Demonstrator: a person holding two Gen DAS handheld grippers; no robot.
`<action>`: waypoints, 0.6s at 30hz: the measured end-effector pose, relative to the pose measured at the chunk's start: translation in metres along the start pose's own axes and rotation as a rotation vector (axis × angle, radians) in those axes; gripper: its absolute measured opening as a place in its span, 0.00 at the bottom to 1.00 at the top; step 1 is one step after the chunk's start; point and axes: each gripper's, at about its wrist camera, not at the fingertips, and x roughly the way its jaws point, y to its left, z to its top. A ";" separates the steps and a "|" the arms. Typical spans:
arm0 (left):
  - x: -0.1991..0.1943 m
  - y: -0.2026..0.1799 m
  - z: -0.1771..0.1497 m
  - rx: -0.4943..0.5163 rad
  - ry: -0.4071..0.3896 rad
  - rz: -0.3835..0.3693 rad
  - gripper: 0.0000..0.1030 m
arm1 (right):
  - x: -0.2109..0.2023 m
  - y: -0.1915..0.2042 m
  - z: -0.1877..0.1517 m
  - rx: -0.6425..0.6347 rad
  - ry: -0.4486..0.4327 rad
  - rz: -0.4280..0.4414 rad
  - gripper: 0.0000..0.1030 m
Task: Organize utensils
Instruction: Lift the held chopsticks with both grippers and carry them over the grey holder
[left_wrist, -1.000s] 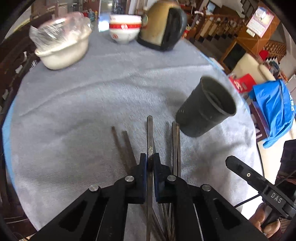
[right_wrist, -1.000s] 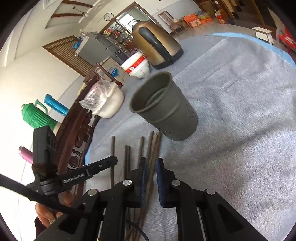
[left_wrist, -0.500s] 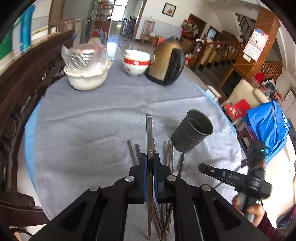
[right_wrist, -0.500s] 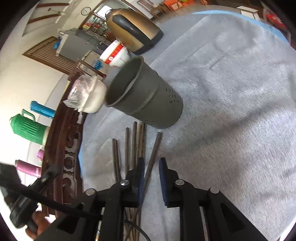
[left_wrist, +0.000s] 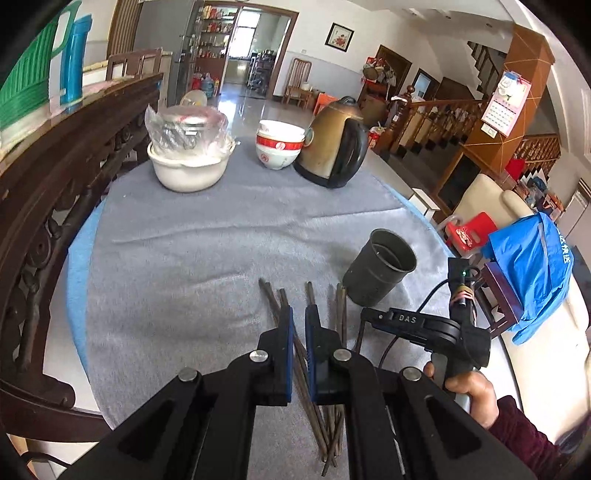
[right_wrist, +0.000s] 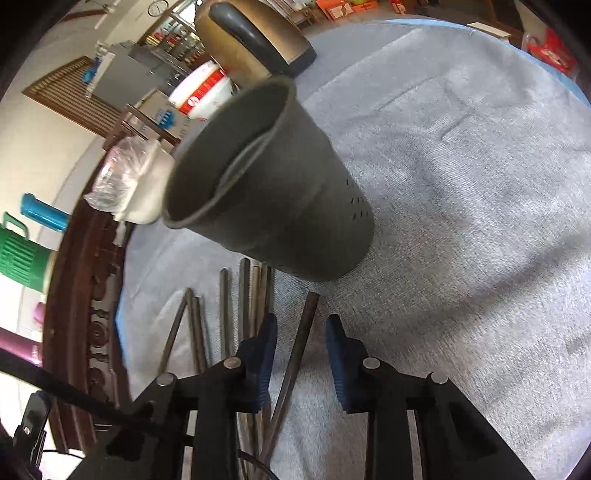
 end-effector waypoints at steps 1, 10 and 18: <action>0.003 0.004 0.000 -0.007 0.009 0.002 0.06 | 0.005 0.002 0.001 -0.007 0.004 -0.030 0.27; 0.071 0.052 0.006 -0.159 0.207 -0.019 0.20 | 0.014 0.022 0.001 -0.115 -0.026 -0.155 0.14; 0.155 0.076 0.025 -0.336 0.360 0.105 0.35 | 0.012 0.032 -0.005 -0.216 -0.030 -0.204 0.12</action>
